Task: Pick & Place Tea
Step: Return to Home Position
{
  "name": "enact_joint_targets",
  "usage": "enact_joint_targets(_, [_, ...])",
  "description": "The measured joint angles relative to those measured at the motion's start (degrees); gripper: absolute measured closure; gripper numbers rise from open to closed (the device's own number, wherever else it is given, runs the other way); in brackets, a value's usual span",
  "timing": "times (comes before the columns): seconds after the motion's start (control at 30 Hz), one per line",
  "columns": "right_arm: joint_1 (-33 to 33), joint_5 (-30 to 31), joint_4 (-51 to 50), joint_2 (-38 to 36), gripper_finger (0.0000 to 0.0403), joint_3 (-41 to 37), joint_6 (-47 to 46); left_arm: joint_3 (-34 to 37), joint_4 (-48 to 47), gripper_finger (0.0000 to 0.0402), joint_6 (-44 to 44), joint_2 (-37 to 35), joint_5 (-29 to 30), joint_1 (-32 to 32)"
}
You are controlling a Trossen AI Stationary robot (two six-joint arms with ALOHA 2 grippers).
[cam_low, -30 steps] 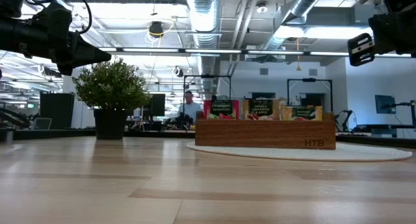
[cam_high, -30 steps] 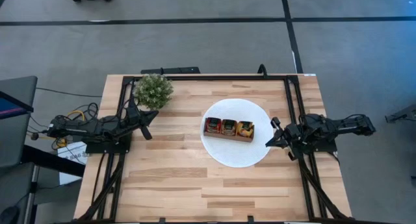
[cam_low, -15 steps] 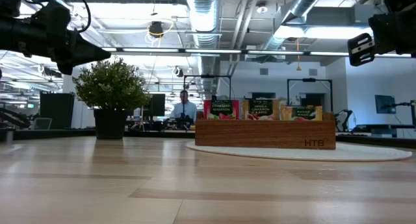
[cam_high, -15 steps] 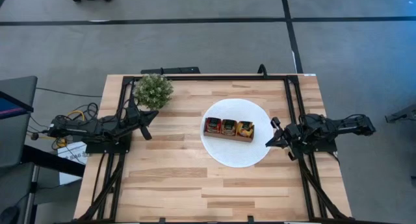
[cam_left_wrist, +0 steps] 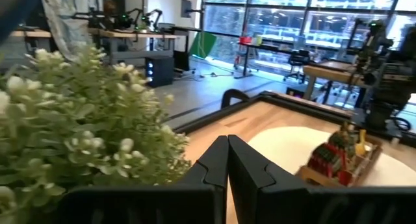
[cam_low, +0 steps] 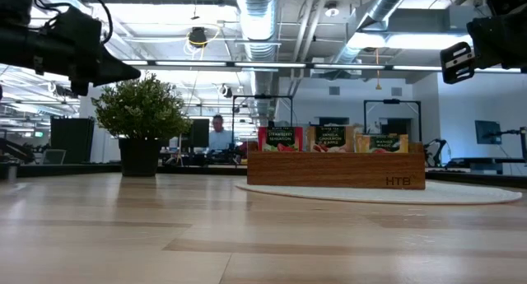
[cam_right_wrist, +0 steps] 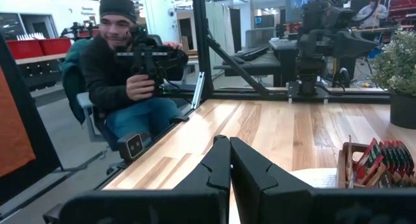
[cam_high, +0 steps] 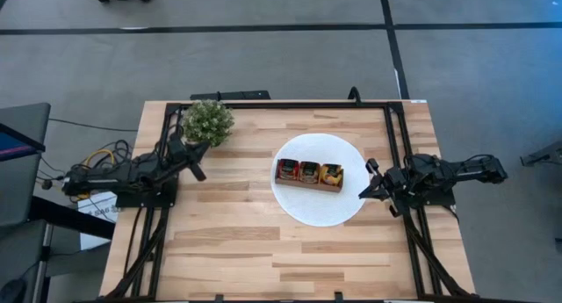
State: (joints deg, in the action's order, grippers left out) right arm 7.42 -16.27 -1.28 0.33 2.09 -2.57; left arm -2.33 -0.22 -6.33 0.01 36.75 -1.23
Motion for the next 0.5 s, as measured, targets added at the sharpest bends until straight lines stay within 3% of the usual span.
enact_joint_targets(0.5, [0.00,0.02,-0.01,0.01,0.0403,0.00,0.00,-0.13,-2.43,0.0402,0.55,-0.02,0.84,-4.46])
